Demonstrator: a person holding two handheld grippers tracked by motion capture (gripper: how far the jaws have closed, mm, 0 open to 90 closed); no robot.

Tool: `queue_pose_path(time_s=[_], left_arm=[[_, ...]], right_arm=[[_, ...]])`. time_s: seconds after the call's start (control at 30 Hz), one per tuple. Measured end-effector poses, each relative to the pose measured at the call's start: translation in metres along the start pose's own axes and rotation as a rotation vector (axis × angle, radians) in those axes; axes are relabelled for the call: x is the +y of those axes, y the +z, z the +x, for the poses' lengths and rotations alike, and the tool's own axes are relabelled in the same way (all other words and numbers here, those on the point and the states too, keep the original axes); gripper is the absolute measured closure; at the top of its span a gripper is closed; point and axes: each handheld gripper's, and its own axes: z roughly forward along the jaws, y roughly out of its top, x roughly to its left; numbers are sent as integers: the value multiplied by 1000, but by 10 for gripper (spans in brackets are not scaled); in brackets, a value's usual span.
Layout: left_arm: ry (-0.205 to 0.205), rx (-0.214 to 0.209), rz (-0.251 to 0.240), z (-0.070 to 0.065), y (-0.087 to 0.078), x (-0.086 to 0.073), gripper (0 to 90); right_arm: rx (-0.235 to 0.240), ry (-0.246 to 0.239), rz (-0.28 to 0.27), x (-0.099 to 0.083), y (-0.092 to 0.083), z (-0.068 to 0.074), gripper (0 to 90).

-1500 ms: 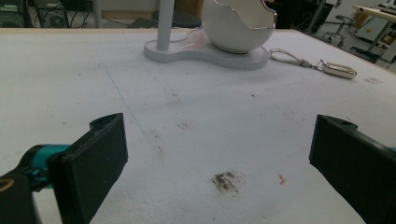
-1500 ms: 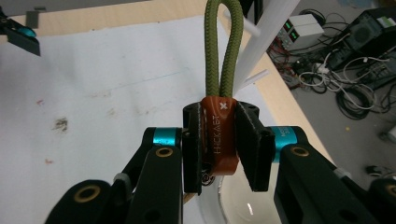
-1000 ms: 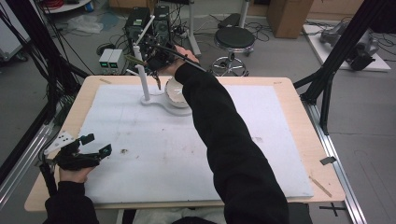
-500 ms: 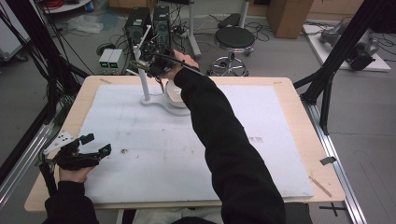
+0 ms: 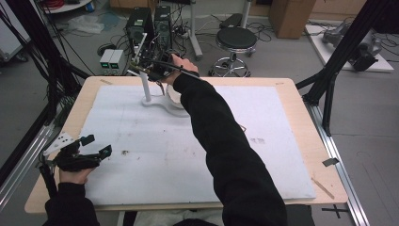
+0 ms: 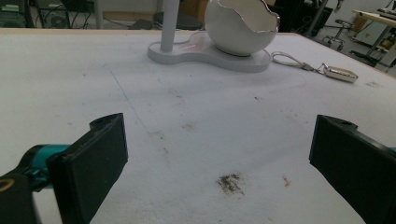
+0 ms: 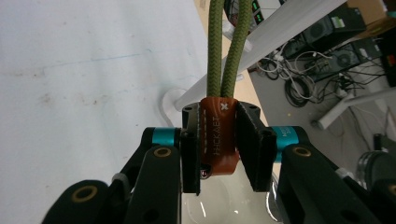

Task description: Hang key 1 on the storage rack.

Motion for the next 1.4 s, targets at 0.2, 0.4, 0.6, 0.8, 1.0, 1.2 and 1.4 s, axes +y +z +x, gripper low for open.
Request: queue_pose_path(time_s=[0.2, 0.4, 0.6, 0.8, 1.0, 1.2, 1.4], left_arm=[[0, 0, -1, 0, 0, 0, 48], [0, 1, 0, 0, 0, 0, 48], [0, 1, -3, 0, -1, 0, 48], [-2, 1, -3, 1, -1, 0, 48], [-3, 1, -4, 1, -1, 0, 48], [-2, 2, -3, 1, -1, 0, 48], [-1, 3, 0, 2, -1, 0, 48]], right_arm=[[-31, -21, 10, 0, 2, 9, 713], [-71, -37, 33, 2, 5, 16, 712], [-76, -39, 49, 3, 12, 22, 709], [-72, -39, 62, 0, 19, 23, 709], [-67, -25, 76, -3, 25, 23, 705], [-56, 1, 69, -6, 31, 21, 692], [-50, 31, 65, -7, 39, 20, 684]])
